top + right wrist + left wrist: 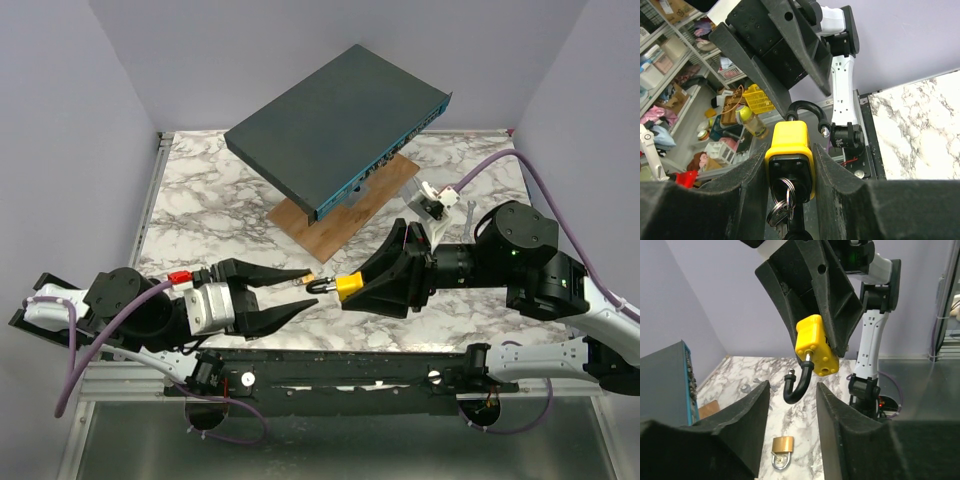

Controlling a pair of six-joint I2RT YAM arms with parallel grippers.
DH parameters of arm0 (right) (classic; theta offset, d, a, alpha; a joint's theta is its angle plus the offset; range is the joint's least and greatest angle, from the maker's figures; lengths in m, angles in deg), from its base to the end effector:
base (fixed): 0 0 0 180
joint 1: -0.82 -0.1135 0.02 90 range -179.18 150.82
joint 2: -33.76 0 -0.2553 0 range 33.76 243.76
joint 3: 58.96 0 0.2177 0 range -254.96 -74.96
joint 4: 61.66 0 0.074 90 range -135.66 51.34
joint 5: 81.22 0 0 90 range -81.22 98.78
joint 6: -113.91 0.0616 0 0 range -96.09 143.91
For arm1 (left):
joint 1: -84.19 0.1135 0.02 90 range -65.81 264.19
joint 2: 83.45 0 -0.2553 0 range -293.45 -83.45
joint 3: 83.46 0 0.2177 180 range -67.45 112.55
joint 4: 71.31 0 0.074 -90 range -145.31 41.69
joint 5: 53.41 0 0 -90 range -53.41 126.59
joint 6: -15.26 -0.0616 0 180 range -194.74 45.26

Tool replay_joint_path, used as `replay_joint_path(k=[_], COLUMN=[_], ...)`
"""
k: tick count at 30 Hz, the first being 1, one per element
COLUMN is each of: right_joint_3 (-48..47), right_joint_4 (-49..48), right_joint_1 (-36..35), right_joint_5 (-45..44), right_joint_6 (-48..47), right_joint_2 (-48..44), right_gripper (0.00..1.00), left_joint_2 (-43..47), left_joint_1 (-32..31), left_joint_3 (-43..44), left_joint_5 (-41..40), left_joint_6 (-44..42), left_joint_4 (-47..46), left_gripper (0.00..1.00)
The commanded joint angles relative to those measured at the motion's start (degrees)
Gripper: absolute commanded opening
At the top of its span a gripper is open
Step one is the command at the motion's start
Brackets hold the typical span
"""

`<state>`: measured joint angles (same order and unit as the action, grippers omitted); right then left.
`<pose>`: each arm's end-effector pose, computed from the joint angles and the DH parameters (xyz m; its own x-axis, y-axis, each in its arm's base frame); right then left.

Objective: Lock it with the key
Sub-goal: Lock the lock.

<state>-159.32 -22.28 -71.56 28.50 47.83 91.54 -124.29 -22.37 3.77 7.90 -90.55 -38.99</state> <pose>0.0335 0.1740 0.4842 -0.3897 0.0340 -0.9203 -0.9202 -0.0546 0.3876 -0.0005 -0.1054 0.4692 0.1986 -0.1707 -0.9651 0.9556 0.2524 0.1520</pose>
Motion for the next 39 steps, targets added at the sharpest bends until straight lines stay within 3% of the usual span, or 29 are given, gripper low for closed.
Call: replay_joint_path(k=[1,26,33,39], right_joint_3=[-1.24,0.13,0.09,0.34], right_joint_4=[-5.04,-8.01,-8.88,-9.09], right_joint_1=[-0.1,-0.08,-0.07,-0.07], right_joint_5=[0.52,2.6,3.18,2.6], right_joint_6=[-0.94,-4.89,-5.2,-5.21], right_joint_2=[-0.7,-1.27,-1.09,-1.7], right_gripper=[0.01,0.01,0.01,0.01], left_joint_2=[-0.62,-1.87,-3.98,-3.94], left_joint_1=[0.13,2.93,4.15,5.94], left_joint_3=[-0.25,6.48,7.02,6.57], left_joint_5=[3.97,6.07,6.86,8.63], left_joint_6=[3.38,19.56,20.69,20.82], left_joint_4=[0.5,5.45,7.06,6.1], left_gripper=[0.36,0.22,0.32,0.32])
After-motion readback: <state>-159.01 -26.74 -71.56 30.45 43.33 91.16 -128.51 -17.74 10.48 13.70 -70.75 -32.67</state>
